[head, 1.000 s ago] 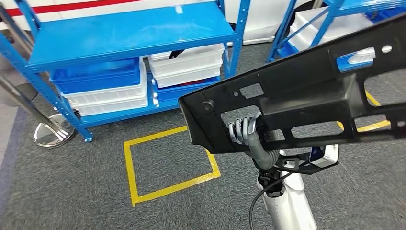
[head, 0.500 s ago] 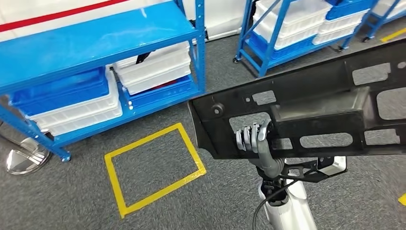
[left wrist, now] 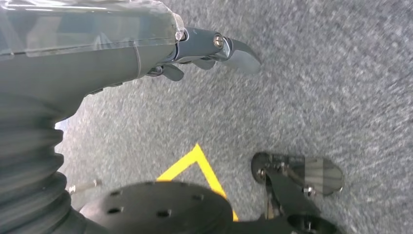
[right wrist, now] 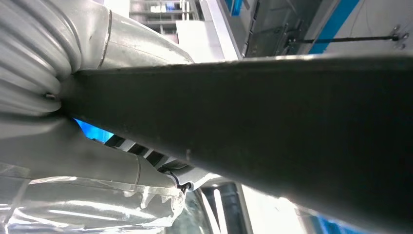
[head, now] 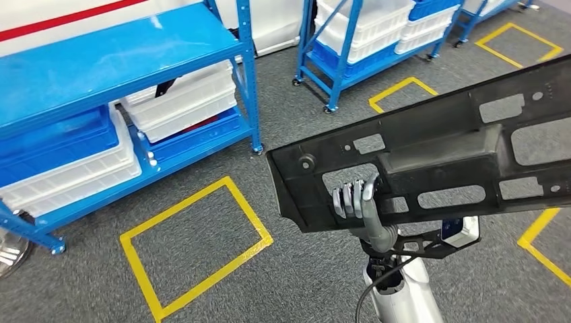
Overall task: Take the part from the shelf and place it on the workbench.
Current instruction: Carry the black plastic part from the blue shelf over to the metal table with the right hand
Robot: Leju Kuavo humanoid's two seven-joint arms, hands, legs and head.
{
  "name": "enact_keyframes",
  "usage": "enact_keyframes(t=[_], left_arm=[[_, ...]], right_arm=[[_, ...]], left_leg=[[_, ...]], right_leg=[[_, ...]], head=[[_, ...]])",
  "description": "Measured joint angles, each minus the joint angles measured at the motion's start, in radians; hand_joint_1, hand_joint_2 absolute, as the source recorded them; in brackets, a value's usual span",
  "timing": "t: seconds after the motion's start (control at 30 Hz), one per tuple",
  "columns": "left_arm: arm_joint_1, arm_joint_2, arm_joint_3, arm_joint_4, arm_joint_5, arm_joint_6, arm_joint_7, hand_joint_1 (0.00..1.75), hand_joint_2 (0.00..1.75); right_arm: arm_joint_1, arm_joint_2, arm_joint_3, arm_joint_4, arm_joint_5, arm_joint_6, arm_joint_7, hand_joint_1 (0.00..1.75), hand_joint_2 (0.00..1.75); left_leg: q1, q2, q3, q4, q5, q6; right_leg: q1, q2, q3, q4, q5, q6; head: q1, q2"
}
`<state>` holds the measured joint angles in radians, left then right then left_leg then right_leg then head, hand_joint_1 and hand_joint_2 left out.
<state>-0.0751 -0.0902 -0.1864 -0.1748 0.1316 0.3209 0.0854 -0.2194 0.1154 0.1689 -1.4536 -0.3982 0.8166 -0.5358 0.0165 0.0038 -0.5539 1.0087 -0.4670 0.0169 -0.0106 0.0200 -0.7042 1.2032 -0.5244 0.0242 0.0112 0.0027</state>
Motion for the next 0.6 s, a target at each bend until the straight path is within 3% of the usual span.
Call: enact_keyframes(t=[0.07, 0.1, 0.17, 0.2, 0.27, 0.3, 0.37, 0.43, 0.5, 0.53, 0.57, 0.6], left_arm=[[0.002, 0.007, 0.002, 0.0, 0.007, 0.006, -0.008, 0.0, 1.75], [0.002, 0.01, 0.003, 0.0, 0.009, 0.006, -0.012, 0.0, 1.75], [0.003, 0.015, 0.003, 0.0, 0.006, 0.002, -0.023, 0.0, 1.75], [0.002, 0.017, 0.003, 0.0, 0.004, -0.001, -0.027, 0.0, 1.75], [0.0, 0.022, 0.003, 0.0, -0.002, -0.008, -0.034, 0.0, 1.75], [-0.002, 0.025, 0.003, 0.0, -0.005, -0.011, -0.036, 0.0, 1.75], [-0.007, 0.031, 0.003, 0.0, -0.009, -0.016, -0.038, 0.0, 1.75], [-0.01, 0.038, 0.003, 0.0, -0.012, -0.015, -0.038, 0.0, 1.75], [-0.009, 0.042, 0.003, 0.0, -0.014, -0.013, -0.04, 0.0, 1.75], [-0.007, 0.044, 0.002, 0.0, -0.016, -0.013, -0.041, 0.0, 1.75], [-0.005, 0.045, 0.002, 0.0, -0.02, -0.014, -0.041, 0.0, 1.75], [-0.003, 0.046, 0.0, 0.0, -0.024, -0.015, -0.04, 0.0, 1.75]], right_arm=[[-0.008, 0.001, 0.005, 0.004, 0.009, 0.011, -0.017, 1.75, 1.75], [-0.009, 0.001, 0.007, 0.003, 0.013, 0.017, -0.024, 1.75, 1.75], [-0.018, 0.003, 0.012, -0.011, 0.023, 0.027, -0.037, 1.75, 1.75], [-0.024, 0.005, 0.016, -0.022, 0.028, 0.031, -0.041, 1.75, 1.75], [-0.035, 0.011, 0.025, -0.054, 0.042, 0.039, -0.05, 1.75, 1.75], [-0.038, 0.014, 0.03, -0.073, 0.047, 0.043, -0.052, 1.75, 1.75], [-0.037, 0.018, 0.042, -0.112, 0.052, 0.051, -0.055, 1.75, 1.75], [-0.039, 0.025, 0.055, -0.147, 0.055, 0.057, -0.055, 1.75, 1.75], [-0.04, 0.035, 0.071, -0.171, 0.057, 0.063, -0.055, 1.75, 1.75], [-0.04, 0.038, 0.079, -0.178, 0.057, 0.066, -0.056, 1.75, 1.75], [-0.039, 0.039, 0.086, -0.184, 0.057, 0.069, -0.058, 1.75, 1.75], [-0.038, 0.04, 0.092, -0.191, 0.057, 0.071, -0.06, 1.75, 1.75]], left_leg=[[-0.002, 0.023, 0.0, 0.001, -0.002, 0.002], [-0.002, 0.034, 0.001, 0.002, -0.004, 0.001], [-0.003, 0.054, 0.005, 0.004, -0.009, -0.002], [-0.005, 0.062, 0.007, 0.005, -0.012, -0.006], [-0.011, 0.078, 0.011, 0.006, -0.018, -0.015], [-0.014, 0.088, 0.013, 0.005, -0.019, -0.02], [-0.014, 0.103, 0.016, 0.005, -0.026, -0.03], [-0.01, 0.071, 0.003, 0.044, -0.057, -0.039], [-0.007, 0.02, -0.049, 0.162, -0.12, -0.044], [-0.007, 0.01, -0.082, 0.23, -0.146, -0.046], [-0.007, 0.006, -0.108, 0.279, -0.159, -0.048], [-0.006, 0.004, -0.118, 0.295, -0.151, -0.049]], right_leg=[[-0.005, -0.014, -0.049, 0.099, -0.029, 0.006], [-0.007, -0.017, -0.05, 0.1, -0.017, 0.007], [-0.006, -0.037, 0.006, -0.008, 0.046, 0.002], [-0.001, -0.065, 0.042, -0.076, 0.07, -0.003], [0.012, -0.101, 0.08, -0.157, 0.088, -0.018], [0.017, -0.104, 0.081, -0.165, 0.084, -0.024], [0.015, -0.078, 0.079, -0.17, 0.089, -0.035], [0.009, -0.053, 0.081, -0.177, 0.094, -0.049], [0.007, -0.028, 0.082, -0.18, 0.096, -0.06], [0.007, -0.015, 0.082, -0.179, 0.096, -0.062], [0.007, 0.0, 0.082, -0.178, 0.096, -0.063], [0.007, 0.015, 0.082, -0.177, 0.096, -0.064]], head=[[0.0, 0.0], [0.0, 0.0], [0.001, 0.0], [0.001, 0.0], [0.0, 0.0], [-0.001, 0.0], [-0.001, 0.0], [-0.002, 0.0], [-0.004, 0.0], [-0.004, 0.0], [-0.005, 0.0], [-0.005, 0.0]])
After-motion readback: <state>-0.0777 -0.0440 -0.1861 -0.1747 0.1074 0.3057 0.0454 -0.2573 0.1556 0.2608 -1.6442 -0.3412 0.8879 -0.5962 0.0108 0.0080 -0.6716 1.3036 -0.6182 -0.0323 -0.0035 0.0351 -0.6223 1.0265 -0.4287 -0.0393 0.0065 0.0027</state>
